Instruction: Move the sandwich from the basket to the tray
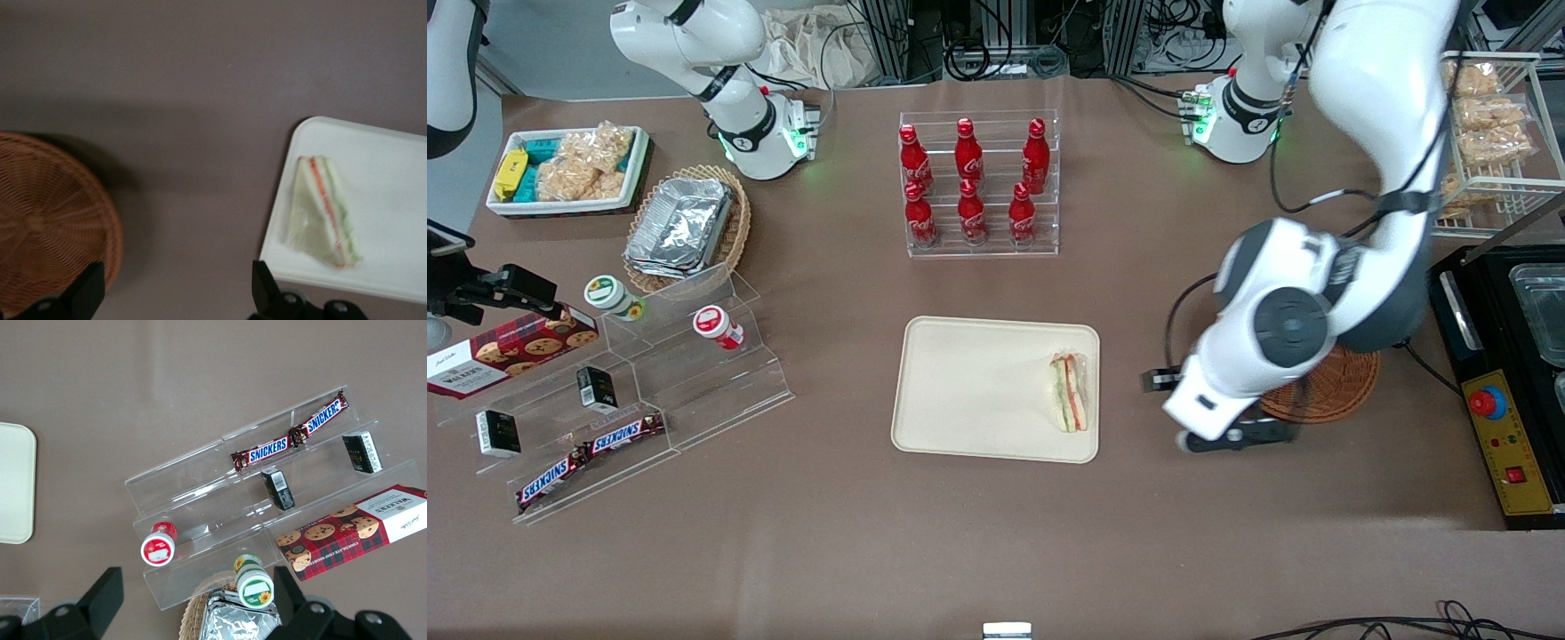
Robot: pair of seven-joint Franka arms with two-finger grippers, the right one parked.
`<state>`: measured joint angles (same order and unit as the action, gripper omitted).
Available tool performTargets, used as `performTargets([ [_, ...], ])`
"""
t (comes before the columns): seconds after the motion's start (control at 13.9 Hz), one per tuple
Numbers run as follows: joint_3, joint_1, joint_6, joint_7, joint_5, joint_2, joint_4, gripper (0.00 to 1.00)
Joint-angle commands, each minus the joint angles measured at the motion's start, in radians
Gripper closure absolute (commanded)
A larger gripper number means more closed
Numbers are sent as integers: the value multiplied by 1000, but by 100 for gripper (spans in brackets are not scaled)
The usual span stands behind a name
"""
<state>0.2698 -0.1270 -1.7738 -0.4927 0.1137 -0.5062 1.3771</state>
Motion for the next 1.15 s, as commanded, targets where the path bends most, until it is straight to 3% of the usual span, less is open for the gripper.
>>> performTargets([
  [0.0,6,68,85,110,6,95,23,1],
  [0.58,5,247,145,335,3,187,14,1],
  [1.08,5,257,148,322,-3,176,-4,1],
])
